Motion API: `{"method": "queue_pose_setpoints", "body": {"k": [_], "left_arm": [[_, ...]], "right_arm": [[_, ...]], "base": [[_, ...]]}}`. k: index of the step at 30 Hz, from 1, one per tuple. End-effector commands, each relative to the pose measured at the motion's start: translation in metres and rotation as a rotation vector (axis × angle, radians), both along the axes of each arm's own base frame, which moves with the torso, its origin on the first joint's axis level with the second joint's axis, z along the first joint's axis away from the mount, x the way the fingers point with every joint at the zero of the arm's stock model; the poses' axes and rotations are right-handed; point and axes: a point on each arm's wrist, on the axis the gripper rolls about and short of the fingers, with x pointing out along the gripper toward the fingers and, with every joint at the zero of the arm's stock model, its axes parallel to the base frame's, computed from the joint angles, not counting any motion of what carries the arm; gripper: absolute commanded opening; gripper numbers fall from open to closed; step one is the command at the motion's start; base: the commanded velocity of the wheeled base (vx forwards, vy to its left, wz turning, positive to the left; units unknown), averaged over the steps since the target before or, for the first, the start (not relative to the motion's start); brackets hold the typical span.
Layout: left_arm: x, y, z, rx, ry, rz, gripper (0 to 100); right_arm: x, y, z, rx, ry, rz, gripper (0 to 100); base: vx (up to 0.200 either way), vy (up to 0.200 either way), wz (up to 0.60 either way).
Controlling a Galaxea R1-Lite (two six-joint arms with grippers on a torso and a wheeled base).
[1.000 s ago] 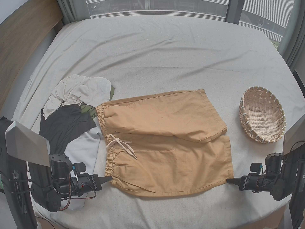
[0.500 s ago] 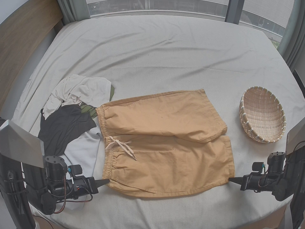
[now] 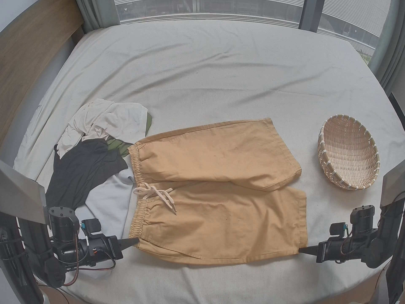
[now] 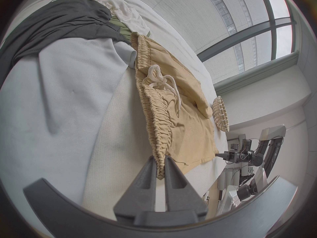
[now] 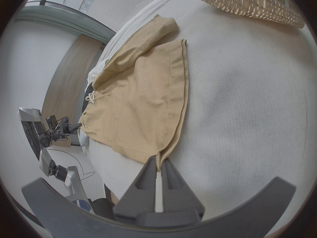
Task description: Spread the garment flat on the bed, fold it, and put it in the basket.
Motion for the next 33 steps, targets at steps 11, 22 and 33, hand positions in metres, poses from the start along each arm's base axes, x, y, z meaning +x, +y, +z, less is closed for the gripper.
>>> {"method": "queue_pose_setpoints", "body": {"k": [11,22,33], "left_arm": [[-0.015,0.008,-0.005,0.038,0.134,0.01,0],[-0.021,0.012,-0.004,0.041,0.174,-0.012,0],[-0.022,0.018,-0.009,0.064,0.199,-0.005,0]], "right_arm": [[-0.015,-0.001,0.017,-0.025,0.001,0.02,0],[-0.023,0.0,0.019,-0.034,0.044,0.035,0],[-0.035,-0.001,0.028,-0.043,0.077,0.042,0]], "base": [[0.0,0.0,0.0],[0.0,0.0,0.0],[0.0,0.0,0.0]]}}
